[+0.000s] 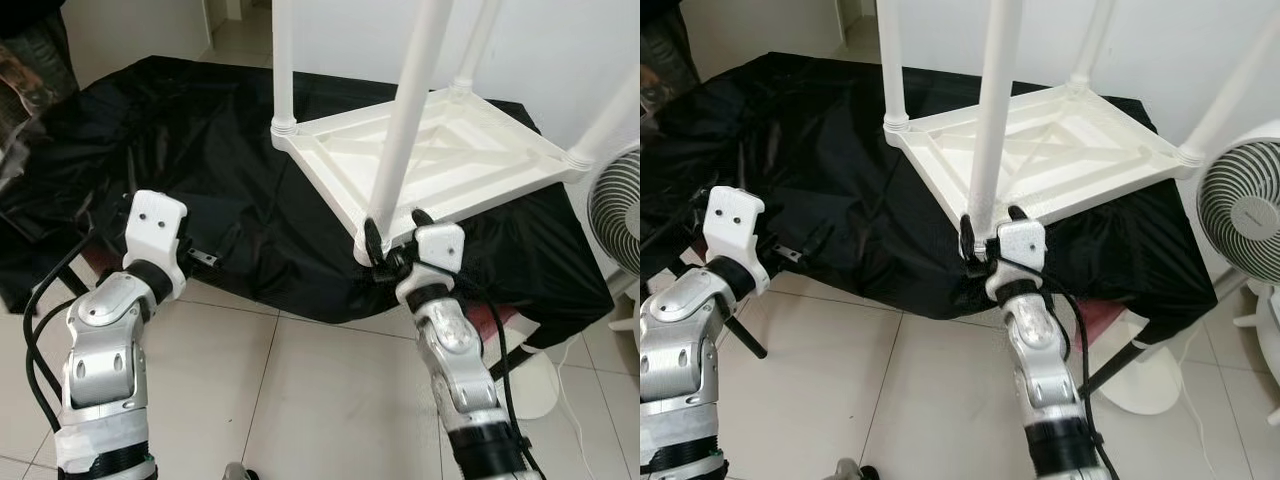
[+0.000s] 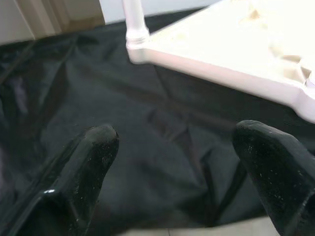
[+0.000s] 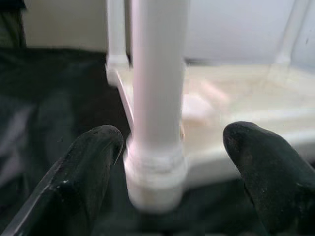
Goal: Building children table
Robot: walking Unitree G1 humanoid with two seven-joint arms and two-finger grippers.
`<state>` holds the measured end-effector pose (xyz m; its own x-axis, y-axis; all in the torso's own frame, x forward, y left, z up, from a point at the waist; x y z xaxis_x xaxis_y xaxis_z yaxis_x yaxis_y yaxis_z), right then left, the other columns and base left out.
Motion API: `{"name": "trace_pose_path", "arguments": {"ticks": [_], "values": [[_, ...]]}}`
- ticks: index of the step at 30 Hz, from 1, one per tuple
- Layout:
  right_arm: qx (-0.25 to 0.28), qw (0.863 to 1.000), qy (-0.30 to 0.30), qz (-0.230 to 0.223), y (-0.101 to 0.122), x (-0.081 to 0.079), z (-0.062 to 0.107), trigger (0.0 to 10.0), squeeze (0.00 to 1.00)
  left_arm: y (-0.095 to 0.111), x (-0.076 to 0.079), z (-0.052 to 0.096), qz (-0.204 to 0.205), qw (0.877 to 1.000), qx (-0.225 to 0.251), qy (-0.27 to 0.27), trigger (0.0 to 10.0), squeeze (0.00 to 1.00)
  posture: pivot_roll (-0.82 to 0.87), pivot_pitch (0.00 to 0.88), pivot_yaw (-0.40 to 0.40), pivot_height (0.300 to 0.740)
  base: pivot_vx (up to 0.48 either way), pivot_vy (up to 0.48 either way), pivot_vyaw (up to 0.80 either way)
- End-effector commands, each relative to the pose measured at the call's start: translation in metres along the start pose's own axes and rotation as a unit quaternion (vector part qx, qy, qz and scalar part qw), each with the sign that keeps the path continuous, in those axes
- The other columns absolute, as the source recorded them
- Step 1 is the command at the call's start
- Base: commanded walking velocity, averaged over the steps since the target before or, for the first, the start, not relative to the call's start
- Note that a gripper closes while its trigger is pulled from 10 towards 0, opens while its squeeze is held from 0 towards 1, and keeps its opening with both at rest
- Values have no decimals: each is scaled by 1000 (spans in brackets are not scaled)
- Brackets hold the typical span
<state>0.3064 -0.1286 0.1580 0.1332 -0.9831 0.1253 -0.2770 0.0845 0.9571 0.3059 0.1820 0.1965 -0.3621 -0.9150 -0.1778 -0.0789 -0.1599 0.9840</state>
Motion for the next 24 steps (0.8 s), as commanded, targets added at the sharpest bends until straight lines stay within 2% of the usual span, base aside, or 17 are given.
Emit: {"name": "trace_pose_path", "arguments": {"ticks": [1,4,5,11,15,19,24], "values": [[-23,1000,-8,-3,-8,5,11,10000,0,-10,-12,8,2,996,-15,83,10000,0,-22,94,23,740,0,0,0],[-30,1000,-5,6,-10,6,17,10000,0,-14,-13,12,-2,996,-20,92,10000,0,-22,94,23,740,0,0,0],[-29,999,-23,7,-5,12,20,10000,0,-13,-16,16,11,993,-14,117,10000,0,-23,87,14,740,0,0,0],[-24,999,-43,-4,3,21,19,10000,0,-8,-16,16,8,990,-4,138,10000,0,-28,79,7,740,0,0,0],[-8,999,-32,0,14,29,16,10000,0,3,-17,9,-3,987,29,158,10000,0,-39,70,-2,740,0,0,0],[-11,999,-34,6,13,34,16,10000,0,7,-17,3,-3,986,40,164,10000,0,-49,67,-13,740,0,0,0],[-22,999,-38,17,11,36,18,10000,0,13,-12,-4,19,986,51,155,10000,0,-54,68,-16,740,0,0,0]]}}
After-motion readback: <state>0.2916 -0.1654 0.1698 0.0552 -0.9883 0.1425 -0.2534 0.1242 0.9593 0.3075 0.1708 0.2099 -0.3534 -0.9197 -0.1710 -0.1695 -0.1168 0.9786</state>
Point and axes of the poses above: a point about 5 cm out from each wrist's last joint towards the gripper, its own z axis pointing back from the gripper into the wrist, its own y axis along the axis of the wrist's last joint, x = y × z, the point moved 2 cm from there along -z, pointing out of the wrist towards the gripper, and after that the axes turned 3 degrees about z, right-handed, at the moved point
